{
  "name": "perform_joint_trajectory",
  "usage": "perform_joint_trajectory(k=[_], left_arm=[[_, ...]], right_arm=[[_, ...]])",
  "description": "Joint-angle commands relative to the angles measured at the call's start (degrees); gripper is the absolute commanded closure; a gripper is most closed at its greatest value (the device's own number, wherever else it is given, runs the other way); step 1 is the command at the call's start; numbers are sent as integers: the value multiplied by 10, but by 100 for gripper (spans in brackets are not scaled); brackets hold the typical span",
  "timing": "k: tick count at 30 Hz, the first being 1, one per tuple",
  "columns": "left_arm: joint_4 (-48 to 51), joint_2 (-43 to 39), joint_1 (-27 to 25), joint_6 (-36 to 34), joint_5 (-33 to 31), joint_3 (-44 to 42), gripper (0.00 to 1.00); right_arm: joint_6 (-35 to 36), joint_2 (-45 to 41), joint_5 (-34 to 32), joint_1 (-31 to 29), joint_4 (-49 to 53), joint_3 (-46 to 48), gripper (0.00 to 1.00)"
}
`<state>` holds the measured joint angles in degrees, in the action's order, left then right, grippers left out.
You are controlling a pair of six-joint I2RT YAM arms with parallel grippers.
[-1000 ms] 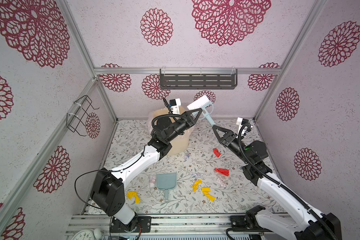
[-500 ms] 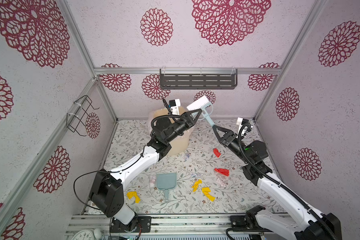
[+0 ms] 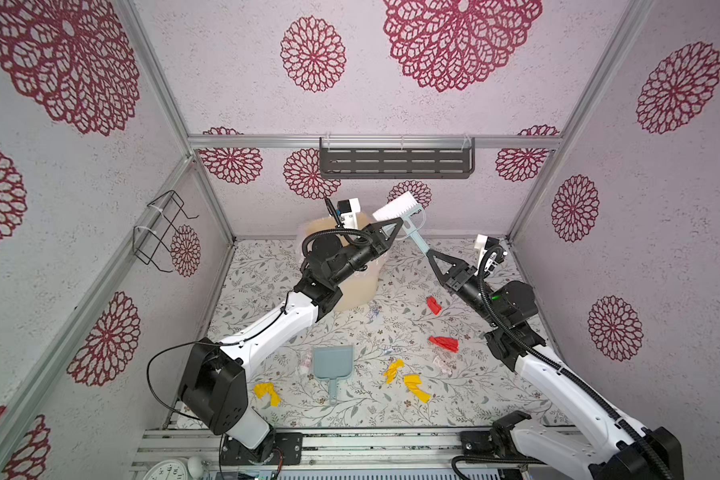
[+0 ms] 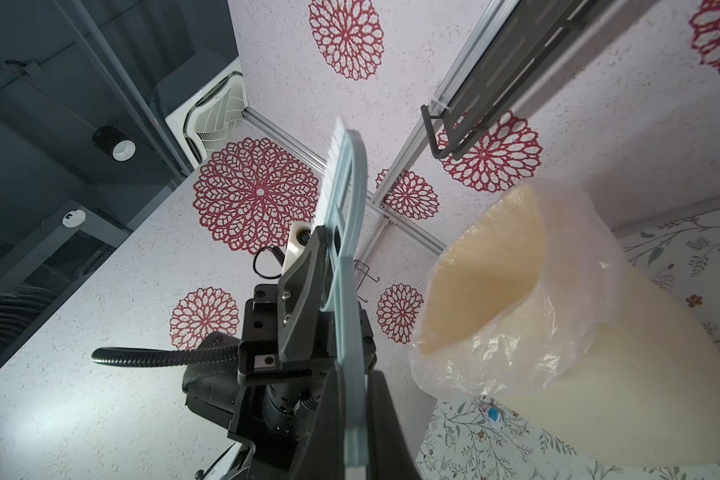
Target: Sweep away the paper scraps from the table
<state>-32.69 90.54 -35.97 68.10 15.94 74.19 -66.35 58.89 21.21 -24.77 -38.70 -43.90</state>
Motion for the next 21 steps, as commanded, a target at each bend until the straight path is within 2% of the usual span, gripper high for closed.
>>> perform_joint_trajectory(k=[1, 5, 6, 8, 15, 21], left_arm=[[7, -11, -1, -11, 5, 2, 94], [10, -12, 0, -13, 7, 3, 72], [10, -13, 0, -14, 7, 3, 65], [14, -14, 1, -15, 7, 4, 44], [46, -38, 3, -38, 1, -3, 1], [111, -81, 10, -56, -19, -31, 3]], right_arm=[[9, -13, 3, 2, -23, -15, 100], [8, -12, 5, 2, -19, -14, 100], [8, -13, 4, 2, -20, -13, 100], [8, -14, 2, 2, -17, -12, 100], [10, -26, -8, 15, -4, -12, 100], [10, -28, 3, 35, 9, -26, 100]])
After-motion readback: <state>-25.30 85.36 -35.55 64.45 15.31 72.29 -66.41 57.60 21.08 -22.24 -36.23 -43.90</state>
